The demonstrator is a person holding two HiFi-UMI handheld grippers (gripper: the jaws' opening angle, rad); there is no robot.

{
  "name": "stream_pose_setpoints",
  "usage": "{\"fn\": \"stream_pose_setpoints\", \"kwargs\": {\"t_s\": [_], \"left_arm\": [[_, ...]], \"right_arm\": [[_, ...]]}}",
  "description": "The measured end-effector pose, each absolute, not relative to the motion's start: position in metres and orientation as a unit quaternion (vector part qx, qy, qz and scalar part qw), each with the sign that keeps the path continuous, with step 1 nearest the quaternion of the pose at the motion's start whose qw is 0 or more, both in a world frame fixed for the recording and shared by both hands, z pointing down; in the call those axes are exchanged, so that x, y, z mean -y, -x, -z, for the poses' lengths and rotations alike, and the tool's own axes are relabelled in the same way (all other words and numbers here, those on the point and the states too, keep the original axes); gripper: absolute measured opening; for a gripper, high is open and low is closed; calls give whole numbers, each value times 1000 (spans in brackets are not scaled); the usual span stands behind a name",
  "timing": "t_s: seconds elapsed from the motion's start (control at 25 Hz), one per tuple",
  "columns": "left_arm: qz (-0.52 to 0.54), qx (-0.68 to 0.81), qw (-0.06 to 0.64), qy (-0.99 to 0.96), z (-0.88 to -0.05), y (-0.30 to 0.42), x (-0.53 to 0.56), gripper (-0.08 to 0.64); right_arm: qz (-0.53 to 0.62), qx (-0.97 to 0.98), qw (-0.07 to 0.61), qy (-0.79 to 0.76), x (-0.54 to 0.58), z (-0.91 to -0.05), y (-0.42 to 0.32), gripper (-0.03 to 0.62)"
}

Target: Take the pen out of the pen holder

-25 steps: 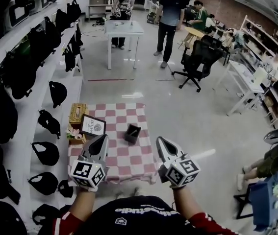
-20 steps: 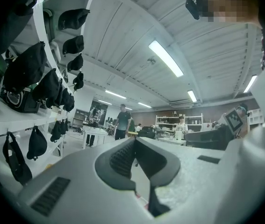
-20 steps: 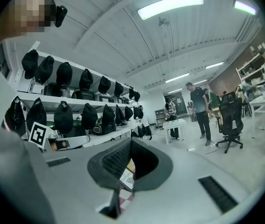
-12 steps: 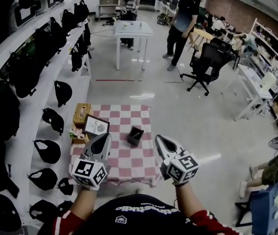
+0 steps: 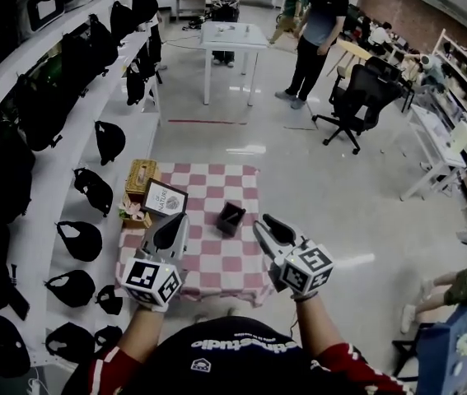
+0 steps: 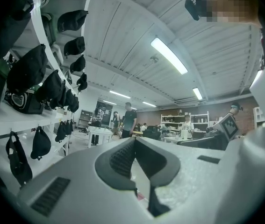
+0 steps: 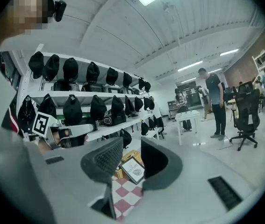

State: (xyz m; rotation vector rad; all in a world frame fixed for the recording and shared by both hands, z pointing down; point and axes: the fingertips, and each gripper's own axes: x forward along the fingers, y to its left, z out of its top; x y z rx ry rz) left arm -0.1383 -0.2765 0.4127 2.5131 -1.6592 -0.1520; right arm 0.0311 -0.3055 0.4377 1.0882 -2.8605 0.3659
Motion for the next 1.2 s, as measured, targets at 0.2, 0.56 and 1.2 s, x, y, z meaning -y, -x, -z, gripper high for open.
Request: {"fn": "stream_pose_setpoints", "kwargs": {"t_s": [0.2,0.56,1.2], "left_arm": [[42,554,64,-829,-420,134,277,5],[20,547,67,-834,-437,112,280,5],[-2,561,79,-824,-465,104,327,5]], "right_arm": [[-126,928,45,-348,318,-454,-34,129],[-157,924,93,-335,353,-510,-34,123],[-191,911,183,-315,415,-621,-34,120]]}}
